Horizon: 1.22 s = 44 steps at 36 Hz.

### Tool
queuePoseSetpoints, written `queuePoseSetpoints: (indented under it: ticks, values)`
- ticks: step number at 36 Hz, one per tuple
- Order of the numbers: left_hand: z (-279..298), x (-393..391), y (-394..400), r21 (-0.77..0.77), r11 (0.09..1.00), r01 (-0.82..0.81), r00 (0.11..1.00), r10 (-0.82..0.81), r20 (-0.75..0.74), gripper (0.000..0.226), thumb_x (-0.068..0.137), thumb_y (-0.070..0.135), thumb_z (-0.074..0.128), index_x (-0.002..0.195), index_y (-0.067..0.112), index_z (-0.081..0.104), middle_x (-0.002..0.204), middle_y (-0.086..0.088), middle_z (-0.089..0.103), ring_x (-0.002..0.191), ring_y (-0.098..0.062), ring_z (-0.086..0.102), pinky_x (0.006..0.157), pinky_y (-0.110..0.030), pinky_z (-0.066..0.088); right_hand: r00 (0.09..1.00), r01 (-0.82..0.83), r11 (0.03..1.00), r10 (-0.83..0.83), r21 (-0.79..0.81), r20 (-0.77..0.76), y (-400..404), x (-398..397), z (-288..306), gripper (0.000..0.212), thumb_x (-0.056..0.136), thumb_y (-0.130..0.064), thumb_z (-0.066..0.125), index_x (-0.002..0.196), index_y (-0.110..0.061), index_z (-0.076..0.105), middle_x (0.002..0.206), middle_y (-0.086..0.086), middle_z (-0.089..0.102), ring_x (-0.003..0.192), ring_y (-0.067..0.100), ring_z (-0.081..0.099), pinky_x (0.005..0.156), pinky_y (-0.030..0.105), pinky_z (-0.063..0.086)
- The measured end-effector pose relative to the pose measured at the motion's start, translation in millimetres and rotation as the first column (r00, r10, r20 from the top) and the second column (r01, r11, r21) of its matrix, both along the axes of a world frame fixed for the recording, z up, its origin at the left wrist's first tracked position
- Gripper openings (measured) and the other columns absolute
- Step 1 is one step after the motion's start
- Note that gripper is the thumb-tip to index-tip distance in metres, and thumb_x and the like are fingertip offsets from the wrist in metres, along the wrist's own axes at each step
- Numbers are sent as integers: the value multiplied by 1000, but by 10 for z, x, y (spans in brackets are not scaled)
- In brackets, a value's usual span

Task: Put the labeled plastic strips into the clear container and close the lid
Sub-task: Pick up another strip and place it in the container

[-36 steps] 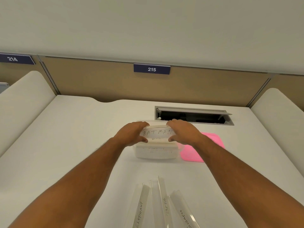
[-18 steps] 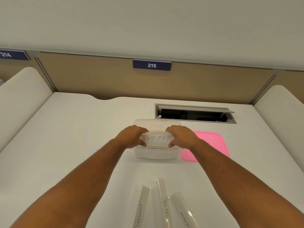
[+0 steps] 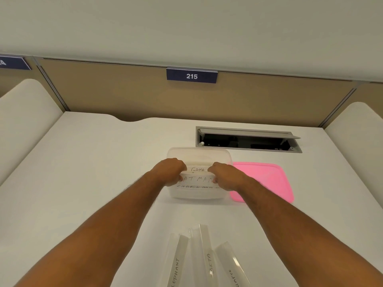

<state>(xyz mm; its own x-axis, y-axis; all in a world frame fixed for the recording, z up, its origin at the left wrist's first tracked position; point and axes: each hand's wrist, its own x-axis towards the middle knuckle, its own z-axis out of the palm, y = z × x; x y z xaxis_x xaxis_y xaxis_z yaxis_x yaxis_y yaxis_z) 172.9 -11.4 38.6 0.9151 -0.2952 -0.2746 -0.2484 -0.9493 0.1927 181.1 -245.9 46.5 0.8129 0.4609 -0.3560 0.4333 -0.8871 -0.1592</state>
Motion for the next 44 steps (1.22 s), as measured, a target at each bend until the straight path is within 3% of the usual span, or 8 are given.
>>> queuePoseSetpoints:
  ticks: [6,11,25,29,33,40,44]
  values:
    - [2,8,-46,62,998,16,1000,-15,-19,46,88,31,72,132,23,59,121,-8,60,108,-29,59,83,-35,46,1000,20,1000,-20,11,20,-4,27,-20,40,95,-15,62,134,-14,59,126,7,58,114,29,56,90,37,47]
    - [-35,5,-73,76,997,24,1000,-22,-21,43,84,30,77,123,20,63,115,-7,61,101,-29,61,72,-31,39,994,72,997,-73,18,82,-4,44,-35,34,88,4,50,109,-13,71,107,10,68,88,27,60,69,29,39]
    - [-58,16,-117,83,996,28,999,-24,-45,45,80,27,81,120,19,63,116,-6,61,102,-28,61,74,-31,42,994,60,997,-64,48,84,-41,51,-167,29,92,-12,60,120,-17,69,122,6,66,107,28,61,85,33,48]
    - [-72,20,-127,100,994,33,998,-27,-52,44,80,23,82,119,18,63,116,-5,62,102,-28,61,77,-32,46,995,61,997,-64,48,78,-25,22,-180,25,95,-14,58,117,-15,70,118,7,67,104,28,62,84,34,49]
    - [-92,29,-138,115,993,35,998,-29,-55,43,81,21,80,120,17,63,118,-6,61,104,-29,61,82,-34,49,996,67,997,-69,30,63,-25,-7,-171,18,96,-14,54,101,-10,70,103,8,70,91,28,63,79,38,53]
    - [-87,39,-130,85,996,14,998,-9,-57,45,81,27,80,122,16,62,118,-6,60,104,-29,60,81,-35,48,995,77,996,-80,50,62,-40,-59,-127,19,98,-14,50,99,-10,69,99,7,69,89,28,62,80,41,54]
    - [-83,27,-118,74,997,5,1000,-2,-30,44,82,28,79,122,17,62,117,-6,61,103,-29,60,77,-33,47,993,79,995,-84,59,82,-29,-101,-91,19,97,-12,49,86,-9,65,89,6,67,81,28,61,72,38,52]
